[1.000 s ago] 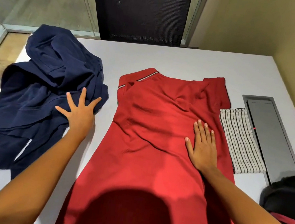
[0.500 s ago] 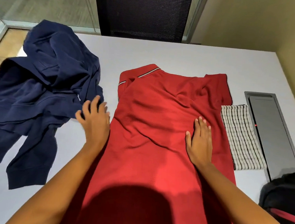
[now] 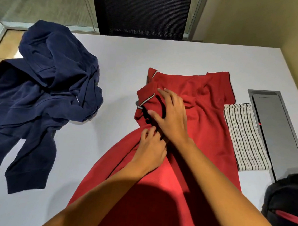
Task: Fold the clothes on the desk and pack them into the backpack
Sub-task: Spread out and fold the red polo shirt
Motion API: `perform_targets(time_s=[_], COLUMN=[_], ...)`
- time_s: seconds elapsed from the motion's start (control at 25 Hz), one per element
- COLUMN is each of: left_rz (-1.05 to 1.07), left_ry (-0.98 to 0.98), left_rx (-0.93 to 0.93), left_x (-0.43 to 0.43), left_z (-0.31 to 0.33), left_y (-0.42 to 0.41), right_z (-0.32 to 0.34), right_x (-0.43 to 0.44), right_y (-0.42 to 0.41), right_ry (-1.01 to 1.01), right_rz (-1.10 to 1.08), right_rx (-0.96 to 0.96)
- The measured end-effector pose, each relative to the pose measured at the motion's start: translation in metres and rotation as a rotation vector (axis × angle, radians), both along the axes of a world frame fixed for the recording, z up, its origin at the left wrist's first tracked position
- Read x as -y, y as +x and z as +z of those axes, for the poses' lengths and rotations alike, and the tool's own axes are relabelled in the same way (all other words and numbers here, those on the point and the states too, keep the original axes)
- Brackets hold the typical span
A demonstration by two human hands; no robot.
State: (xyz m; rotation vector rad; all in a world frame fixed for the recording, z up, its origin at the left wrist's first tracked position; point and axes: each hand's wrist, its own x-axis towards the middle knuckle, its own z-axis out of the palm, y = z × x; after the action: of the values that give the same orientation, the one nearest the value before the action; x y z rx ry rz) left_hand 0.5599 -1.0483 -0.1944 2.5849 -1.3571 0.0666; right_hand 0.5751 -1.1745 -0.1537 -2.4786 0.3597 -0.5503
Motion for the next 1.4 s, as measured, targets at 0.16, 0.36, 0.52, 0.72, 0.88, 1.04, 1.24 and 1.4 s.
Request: perform_targets(time_s=[0.16, 0.36, 0.52, 0.72, 0.88, 1.04, 1.24, 1.4], left_rz=[0.056, 0.578, 0.561, 0.527, 0.444, 0.647, 0.893, 0.853], left_ry=[-0.341, -0.465, -0.261, 0.107, 0.096, -0.431, -1.066, -0.799], left_rx=[-0.130, -0.550, -0.603, -0.675, -0.594, -0.607, -0.517, -0.419], left_x=[-0.012, -0.012, -0.009, -0.008, -0.003, -0.024, -0.070, -0.090], left_z=[0.018, 0.015, 0.015, 0.017, 0.015, 0.052, 0.105, 0.083], left_y=[0.017, 0.085, 0.127, 0.156, 0.136, 0.174, 0.231, 0.216], right_z=[-0.022, -0.018, -0.025, -0.031, -0.029, -0.027, -0.041, -0.055], right_x=[0.024, 0.035, 0.036, 0.036, 0.034, 0.042, 0.035, 0.020], right_y=[0.002, 0.002, -0.001, -0.001, 0.001, -0.006, -0.017, -0.035], right_ry=[-0.136, 0.138, 0.157, 0.140, 0.133, 0.167, 0.138, 0.141], right_rz=[-0.028, -0.184, -0.141, -0.137, -0.112, -0.143, -0.123, -0.092], right_rx=[-0.117, -0.077, -0.046, 0.002, 0.022, 0.085, 0.065, -0.017])
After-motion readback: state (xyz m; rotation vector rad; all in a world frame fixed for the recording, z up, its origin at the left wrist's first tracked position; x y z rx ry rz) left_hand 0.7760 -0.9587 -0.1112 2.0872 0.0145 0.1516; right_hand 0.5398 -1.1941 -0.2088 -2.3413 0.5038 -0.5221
